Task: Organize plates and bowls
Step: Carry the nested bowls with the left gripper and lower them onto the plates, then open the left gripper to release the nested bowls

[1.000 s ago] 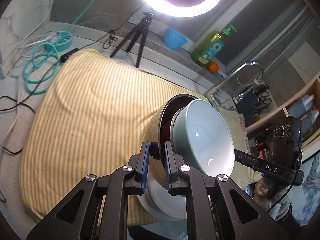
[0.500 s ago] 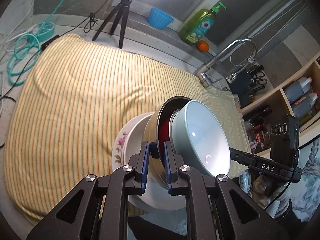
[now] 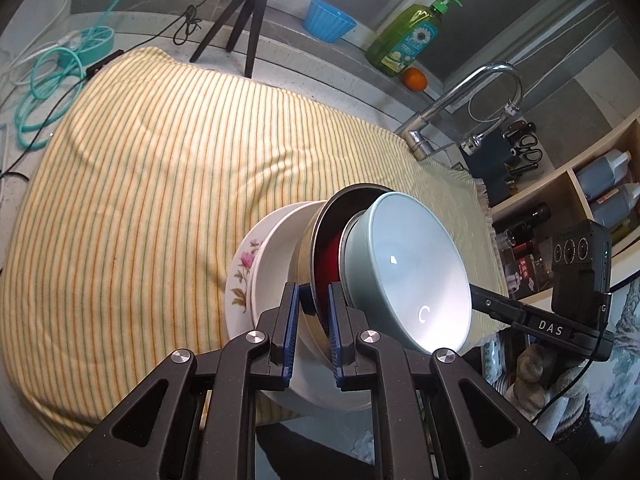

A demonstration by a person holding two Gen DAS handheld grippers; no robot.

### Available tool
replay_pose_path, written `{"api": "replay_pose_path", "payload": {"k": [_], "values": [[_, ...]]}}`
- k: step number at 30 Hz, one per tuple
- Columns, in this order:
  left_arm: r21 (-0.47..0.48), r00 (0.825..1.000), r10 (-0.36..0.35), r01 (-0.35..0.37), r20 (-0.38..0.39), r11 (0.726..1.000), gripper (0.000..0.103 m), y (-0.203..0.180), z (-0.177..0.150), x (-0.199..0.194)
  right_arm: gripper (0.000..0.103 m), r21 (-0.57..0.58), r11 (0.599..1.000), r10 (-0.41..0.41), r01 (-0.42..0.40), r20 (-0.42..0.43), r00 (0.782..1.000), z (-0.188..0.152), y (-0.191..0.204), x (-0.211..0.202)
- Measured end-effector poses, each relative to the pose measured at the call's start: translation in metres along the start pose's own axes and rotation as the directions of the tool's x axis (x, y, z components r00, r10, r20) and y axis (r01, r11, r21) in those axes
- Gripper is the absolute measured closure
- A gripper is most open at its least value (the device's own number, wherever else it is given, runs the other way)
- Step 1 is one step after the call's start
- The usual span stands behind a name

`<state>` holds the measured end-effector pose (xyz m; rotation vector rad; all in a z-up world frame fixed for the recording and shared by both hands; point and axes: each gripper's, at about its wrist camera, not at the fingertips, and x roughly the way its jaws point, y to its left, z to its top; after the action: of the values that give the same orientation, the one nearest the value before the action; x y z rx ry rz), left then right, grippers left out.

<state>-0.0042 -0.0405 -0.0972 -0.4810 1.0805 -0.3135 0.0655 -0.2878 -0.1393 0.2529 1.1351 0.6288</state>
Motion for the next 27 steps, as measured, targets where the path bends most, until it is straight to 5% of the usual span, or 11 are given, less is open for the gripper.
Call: {"api": "replay_pose_path", "payload": {"k": [16, 27], "values": [[0.015, 1.0, 0.007, -0.007, -0.009, 1.0, 0.089, -0.001, -0.002, 0.0, 0.09, -0.008, 1.0, -0.003, 0.003, 0.001, 1.0, -0.003, 0.0, -0.003], [-0.009, 0.999, 0.037, -0.037, -0.009, 0.999, 0.076, 0.004, -0.005, -0.005, 0.061, -0.022, 1.0, -0.018, 0.019, 0.039, 0.999, -0.004, -0.005, -0.017]]}}
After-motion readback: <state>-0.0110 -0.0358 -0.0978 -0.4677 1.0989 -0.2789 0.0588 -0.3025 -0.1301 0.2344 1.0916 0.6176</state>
